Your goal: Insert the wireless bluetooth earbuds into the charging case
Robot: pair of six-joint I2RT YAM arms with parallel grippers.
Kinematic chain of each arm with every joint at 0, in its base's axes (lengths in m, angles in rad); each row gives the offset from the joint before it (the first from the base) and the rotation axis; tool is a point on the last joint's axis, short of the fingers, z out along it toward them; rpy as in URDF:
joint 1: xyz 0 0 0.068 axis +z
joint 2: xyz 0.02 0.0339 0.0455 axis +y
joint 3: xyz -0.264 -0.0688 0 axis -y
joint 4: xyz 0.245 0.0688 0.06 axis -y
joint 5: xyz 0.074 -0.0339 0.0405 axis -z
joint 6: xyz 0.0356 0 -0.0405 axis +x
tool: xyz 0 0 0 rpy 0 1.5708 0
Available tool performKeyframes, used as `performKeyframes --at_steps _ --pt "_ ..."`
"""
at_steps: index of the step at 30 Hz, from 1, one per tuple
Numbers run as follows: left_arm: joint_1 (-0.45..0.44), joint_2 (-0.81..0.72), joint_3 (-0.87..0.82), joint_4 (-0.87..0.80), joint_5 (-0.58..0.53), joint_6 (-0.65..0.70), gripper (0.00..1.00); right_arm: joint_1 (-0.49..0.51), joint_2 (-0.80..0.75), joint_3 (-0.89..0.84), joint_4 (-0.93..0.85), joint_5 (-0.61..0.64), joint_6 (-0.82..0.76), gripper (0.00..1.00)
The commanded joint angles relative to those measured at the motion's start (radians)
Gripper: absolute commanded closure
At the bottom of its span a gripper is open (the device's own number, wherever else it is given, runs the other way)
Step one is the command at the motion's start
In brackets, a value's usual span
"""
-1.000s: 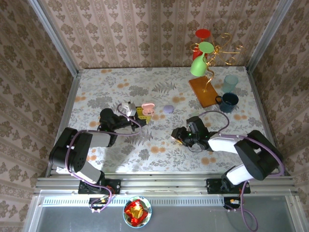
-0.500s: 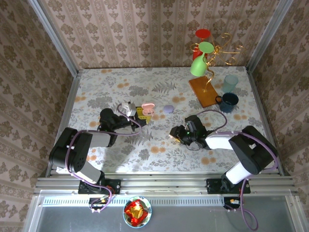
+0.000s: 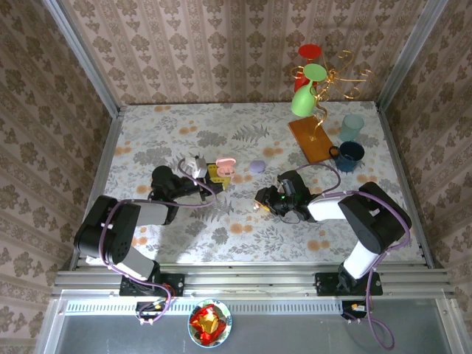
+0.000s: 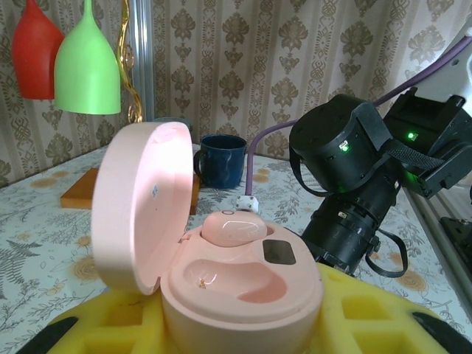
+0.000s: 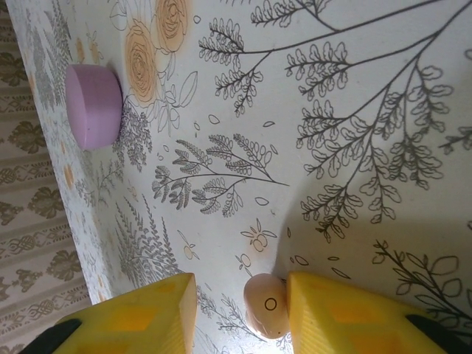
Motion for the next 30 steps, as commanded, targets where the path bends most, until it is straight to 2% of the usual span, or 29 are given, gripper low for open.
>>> performKeyframes --at_steps 1,6,12,22,30 --pt "0.011 -0.033 -0.015 0.032 0.018 0.011 0.80 -0.001 -0.043 0.017 -0.078 0.033 -0.039 0.61" --pt "0.011 -0.029 -0.012 0.033 0.018 0.010 0.79 0.005 -0.066 0.014 -0.135 0.020 -0.078 0.60" --pt "0.010 -0.021 -0.009 0.033 0.022 0.006 0.79 0.009 -0.021 0.051 -0.194 -0.016 -0.129 0.60" --pt "0.009 -0.021 -0.011 0.033 0.037 0.005 0.79 0.013 0.042 0.107 -0.209 -0.069 -0.162 0.66" --pt "0.010 -0.019 -0.011 0.034 0.048 0.007 0.79 0.023 0.065 0.190 -0.441 -0.061 -0.303 0.65"
